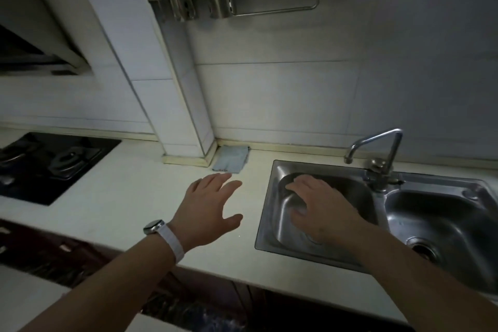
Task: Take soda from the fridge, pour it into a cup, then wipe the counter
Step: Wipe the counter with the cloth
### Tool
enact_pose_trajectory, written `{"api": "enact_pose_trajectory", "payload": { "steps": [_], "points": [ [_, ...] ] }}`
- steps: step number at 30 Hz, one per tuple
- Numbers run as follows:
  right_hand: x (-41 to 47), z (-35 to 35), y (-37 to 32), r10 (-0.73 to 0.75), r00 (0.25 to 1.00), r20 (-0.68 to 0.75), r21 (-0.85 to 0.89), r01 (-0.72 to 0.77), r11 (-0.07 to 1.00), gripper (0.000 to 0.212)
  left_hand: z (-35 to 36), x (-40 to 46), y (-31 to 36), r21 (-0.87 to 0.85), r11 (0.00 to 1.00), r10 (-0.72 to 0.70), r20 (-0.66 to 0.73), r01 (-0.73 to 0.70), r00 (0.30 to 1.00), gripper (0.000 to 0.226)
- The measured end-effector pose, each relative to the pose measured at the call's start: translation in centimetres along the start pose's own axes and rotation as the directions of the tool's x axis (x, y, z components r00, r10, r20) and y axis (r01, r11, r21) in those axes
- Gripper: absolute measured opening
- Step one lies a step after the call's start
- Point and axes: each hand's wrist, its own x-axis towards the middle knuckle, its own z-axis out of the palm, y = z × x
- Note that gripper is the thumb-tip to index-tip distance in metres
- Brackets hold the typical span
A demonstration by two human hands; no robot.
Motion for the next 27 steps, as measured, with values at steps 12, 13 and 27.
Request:
{"api": "enact_pose_trajectory", "payload": {
  "steps": [12, 13, 27],
  "points": [
    [3.8, 3.5, -11.7, 0.010, 1.000, 0.015, -0.114, -0.008, 0.993, 0.056, 0.5, -4.6, -12.5, 0.023, 0.999, 0.028, -0.041, -0.027, 0.999, 0.071],
    [4.5, 4.2, -13.2, 0.014, 1.000, 0.014, -0.122, -0.013, 0.992, 0.056, 0.4, -5.0, -14.2, 0.008, 1.000, 0.030, -0.048, -0.029, 0.998, 0.071],
    [13.2, 13.9, -30.4, 0.020, 0.996, 0.090, -0.287, 0.006, 0.958, 0.056, 0.3, -10.0, -36.6, -0.153, 0.987, -0.055, -0.075, 0.043, 0.996, 0.076]
  ]
}}
